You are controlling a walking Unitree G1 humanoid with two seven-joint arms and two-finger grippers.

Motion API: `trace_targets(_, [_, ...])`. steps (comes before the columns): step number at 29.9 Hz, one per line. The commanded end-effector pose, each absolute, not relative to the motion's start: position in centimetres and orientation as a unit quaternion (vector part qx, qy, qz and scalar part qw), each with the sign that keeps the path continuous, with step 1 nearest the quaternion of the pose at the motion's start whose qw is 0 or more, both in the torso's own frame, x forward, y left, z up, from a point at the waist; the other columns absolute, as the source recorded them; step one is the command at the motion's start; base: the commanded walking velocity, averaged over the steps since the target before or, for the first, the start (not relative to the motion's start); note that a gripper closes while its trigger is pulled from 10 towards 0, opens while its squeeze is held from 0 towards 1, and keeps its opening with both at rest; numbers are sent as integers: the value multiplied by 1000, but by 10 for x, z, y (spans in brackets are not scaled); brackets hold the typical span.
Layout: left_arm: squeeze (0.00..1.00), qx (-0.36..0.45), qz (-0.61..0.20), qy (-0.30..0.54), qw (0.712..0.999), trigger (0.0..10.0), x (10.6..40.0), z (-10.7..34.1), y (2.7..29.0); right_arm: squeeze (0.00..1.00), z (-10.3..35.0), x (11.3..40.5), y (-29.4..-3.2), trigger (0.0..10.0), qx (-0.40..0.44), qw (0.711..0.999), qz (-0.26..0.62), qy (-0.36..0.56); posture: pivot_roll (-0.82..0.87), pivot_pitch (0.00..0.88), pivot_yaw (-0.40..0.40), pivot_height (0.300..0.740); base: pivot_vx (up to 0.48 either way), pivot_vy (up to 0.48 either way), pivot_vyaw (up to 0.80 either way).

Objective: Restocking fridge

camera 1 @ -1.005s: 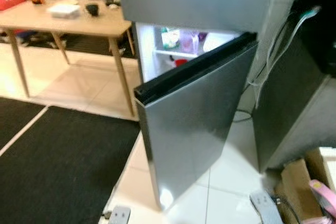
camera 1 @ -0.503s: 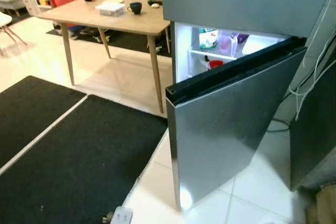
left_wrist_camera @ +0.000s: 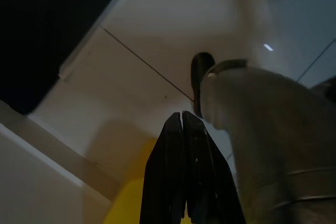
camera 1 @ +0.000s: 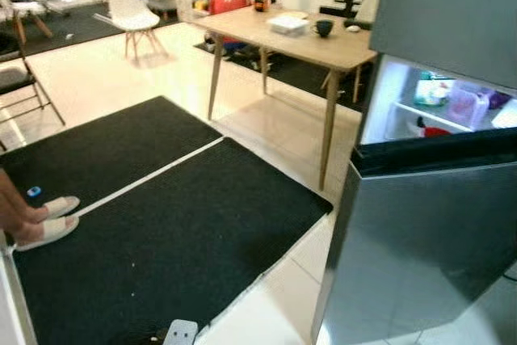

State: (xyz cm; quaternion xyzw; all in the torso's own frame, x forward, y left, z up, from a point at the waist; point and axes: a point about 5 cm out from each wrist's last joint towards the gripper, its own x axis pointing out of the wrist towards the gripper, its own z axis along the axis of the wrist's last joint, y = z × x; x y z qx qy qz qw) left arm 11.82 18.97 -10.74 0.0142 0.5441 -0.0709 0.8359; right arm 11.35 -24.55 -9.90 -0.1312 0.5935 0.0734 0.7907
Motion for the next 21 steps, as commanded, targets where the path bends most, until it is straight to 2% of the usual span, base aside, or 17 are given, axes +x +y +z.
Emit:
trace_targets(1, [0, 23, -75, 595, 800, 10000, 88, -117, 185, 0, -99, 112, -248, 10000, -136, 789, 70, 596, -68, 0, -12, 740, 0, 0, 775])
trace_targets(3, [0, 27, -71, 596, 799, 10000, 87, -117, 186, 0, -99, 113, -248, 10000, -136, 790, 68, 594, -69, 0, -15, 740, 0, 0, 587])
trace_targets(21, [0, 44, -54, 599, 798, 10000, 85, -116, 195, 0, -98, 116, -247, 10000, -149, 791, 67, 590, -83, 0, -12, 740, 0, 0, 0])
